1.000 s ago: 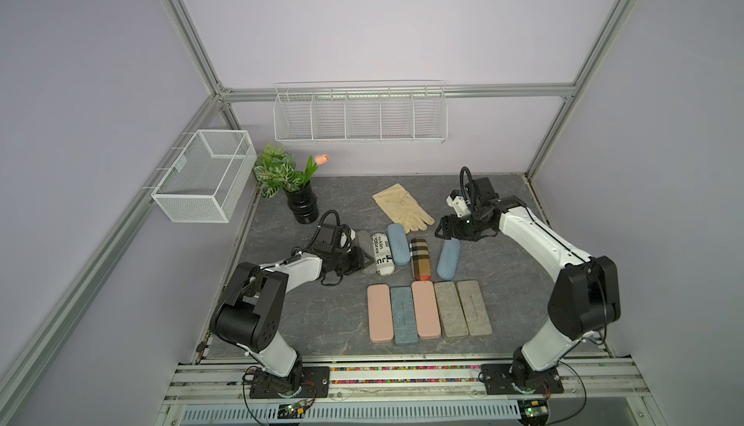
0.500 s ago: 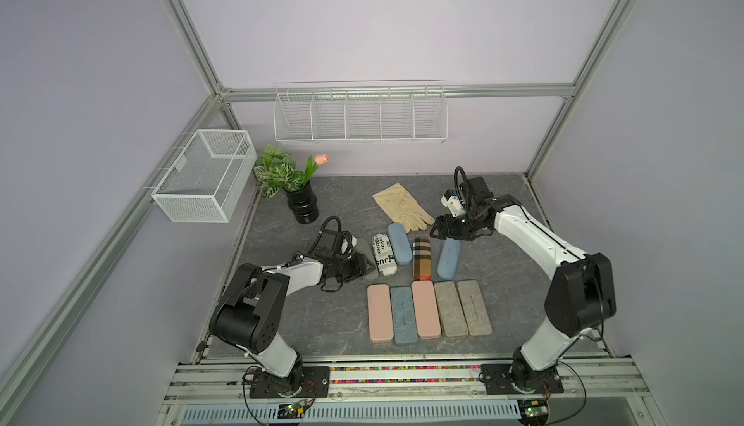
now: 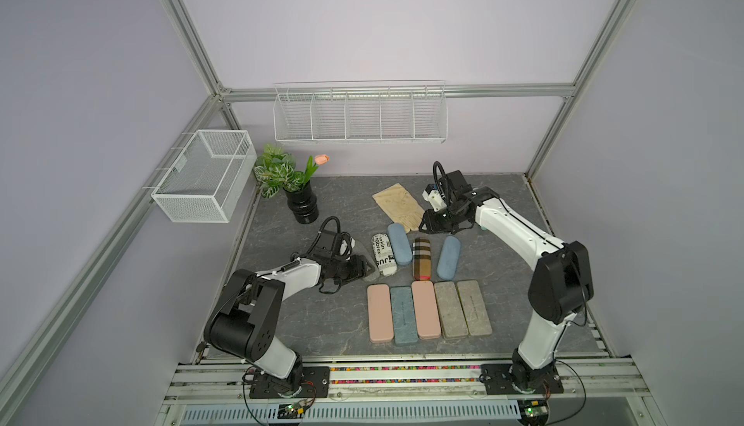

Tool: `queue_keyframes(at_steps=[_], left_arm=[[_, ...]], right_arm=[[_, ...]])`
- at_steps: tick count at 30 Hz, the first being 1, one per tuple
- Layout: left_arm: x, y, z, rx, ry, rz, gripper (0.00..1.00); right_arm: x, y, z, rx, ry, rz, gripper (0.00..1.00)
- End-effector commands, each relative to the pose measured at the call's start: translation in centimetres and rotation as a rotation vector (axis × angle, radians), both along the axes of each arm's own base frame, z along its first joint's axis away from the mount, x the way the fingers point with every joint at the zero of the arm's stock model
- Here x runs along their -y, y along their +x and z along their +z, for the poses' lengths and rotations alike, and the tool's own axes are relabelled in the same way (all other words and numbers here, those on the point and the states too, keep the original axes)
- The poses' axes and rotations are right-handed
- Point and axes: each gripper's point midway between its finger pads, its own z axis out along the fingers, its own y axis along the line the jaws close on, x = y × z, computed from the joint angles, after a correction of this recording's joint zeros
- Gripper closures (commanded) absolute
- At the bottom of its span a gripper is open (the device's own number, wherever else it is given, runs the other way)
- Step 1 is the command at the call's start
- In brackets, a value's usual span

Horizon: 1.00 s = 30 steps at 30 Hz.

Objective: Close the glasses case
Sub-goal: Place the glasses case at the center of the board.

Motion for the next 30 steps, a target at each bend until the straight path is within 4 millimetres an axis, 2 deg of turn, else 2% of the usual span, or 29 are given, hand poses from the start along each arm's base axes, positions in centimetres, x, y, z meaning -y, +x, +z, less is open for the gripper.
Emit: queue_keyframes(at_steps=[1,3,6,15,22,30], left_arm=[[-0.2,0.1,0.6,0.028,0.015,0.003,0.31],[-0.3,0.1,0.7,0.026,0.017,0.01,0.31],[-0.5,0.0,0.8,0.026,0.02,0.023,0.3],[-1.3,-0.6,1.4,0.022,0.028,0.075,0.3],[-1.9,-0.9,1.6,0.018,0.042,0.108,0.3],[-3.2,-1.3,2.8,0.026,0.074,0.169,0.3]], right_arm=[[-1.0,1.2,-0.8,0.009,-0.011,0.0,0.79],[-2.1,1.9,-1.2,0.016,0.009,0.01,0.85],[-3.6,3.2,-2.1,0.029,0.03,0.024,0.88],[-8.0,7.0,-4.6,0.103,0.062,0.1,0.89],[-9.3,8.9,-7.1,0.084,0.047,0.112,0.89],[-9.5,9.4,-9.3,0.049,0.007,0.132,0.89]])
